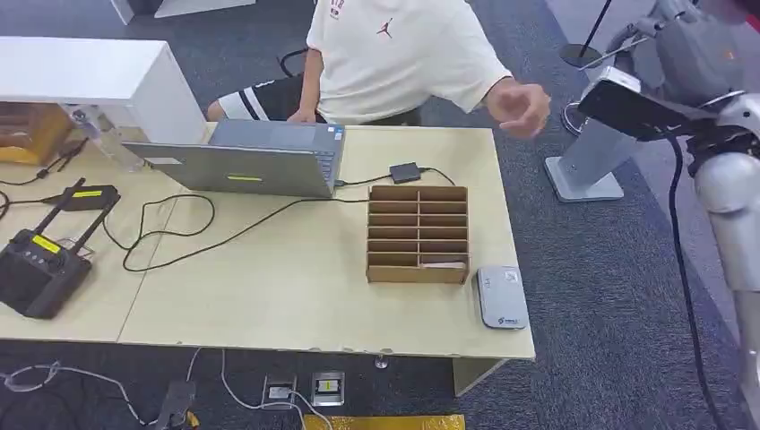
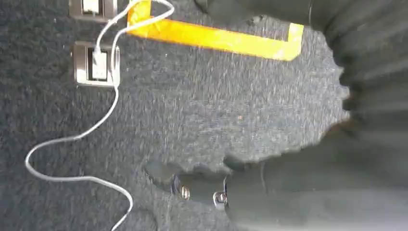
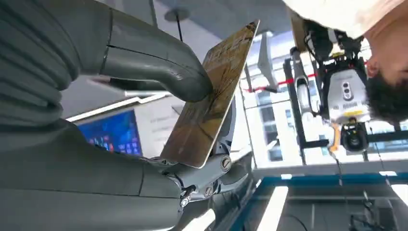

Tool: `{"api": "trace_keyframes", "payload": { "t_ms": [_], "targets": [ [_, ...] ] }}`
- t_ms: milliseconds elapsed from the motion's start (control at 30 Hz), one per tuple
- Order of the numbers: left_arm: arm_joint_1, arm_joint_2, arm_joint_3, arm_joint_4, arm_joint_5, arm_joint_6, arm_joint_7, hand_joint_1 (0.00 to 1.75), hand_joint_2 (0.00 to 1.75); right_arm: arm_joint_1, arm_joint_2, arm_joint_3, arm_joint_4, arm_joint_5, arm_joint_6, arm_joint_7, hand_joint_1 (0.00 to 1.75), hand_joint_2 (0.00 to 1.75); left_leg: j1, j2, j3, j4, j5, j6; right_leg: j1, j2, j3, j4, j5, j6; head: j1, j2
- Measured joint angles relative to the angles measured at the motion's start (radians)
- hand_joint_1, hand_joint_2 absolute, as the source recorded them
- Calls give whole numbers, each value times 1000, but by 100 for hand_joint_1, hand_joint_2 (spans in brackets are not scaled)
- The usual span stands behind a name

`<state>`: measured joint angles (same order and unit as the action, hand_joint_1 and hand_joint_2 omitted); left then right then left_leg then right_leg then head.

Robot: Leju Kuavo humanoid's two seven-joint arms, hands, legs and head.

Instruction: Pass the card to the sensor for recognition and then transmit it.

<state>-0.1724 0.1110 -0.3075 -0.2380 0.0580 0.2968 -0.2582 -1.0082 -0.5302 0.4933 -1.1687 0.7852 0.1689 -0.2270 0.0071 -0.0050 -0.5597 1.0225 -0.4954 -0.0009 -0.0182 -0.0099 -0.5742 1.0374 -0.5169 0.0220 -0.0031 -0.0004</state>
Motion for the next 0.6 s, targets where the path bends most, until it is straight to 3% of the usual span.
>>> {"api": "trace_keyframes", "payload": {
  "t_ms": [233, 533, 567, 600],
  "targets": [
    [-25, 0, -41, -14, 36, -8, 18, 0, 175, -79, 107, 76, 219, 68, -78, -47, 175, 175, 1, -3, -1, 0, 1, -1, 1, -2, 0, 0, 0, 0, 0, 0],
    [-19, 0, -67, -16, 90, 2, 19, 0, 175, -105, 225, 148, 428, 90, -111, -68, 175, 175, 1, -4, -1, 0, 1, -1, 1, -3, 0, 0, 0, 0, 0, 0],
    [-18, 0, -70, -16, 92, 2, 19, 0, 175, -106, 235, 156, 447, 91, -115, -69, 150, 175, 1, -4, -1, 0, 1, -1, 1, -3, 0, 0, 0, 0, 1, 0],
    [-17, 0, -70, -16, 96, 3, 19, 0, 175, -106, 242, 161, 459, 91, -117, -70, 0, 175, 1, -4, -1, 0, 1, -1, 1, -4, 0, 0, 0, 0, 0, 0]
  ]
}}
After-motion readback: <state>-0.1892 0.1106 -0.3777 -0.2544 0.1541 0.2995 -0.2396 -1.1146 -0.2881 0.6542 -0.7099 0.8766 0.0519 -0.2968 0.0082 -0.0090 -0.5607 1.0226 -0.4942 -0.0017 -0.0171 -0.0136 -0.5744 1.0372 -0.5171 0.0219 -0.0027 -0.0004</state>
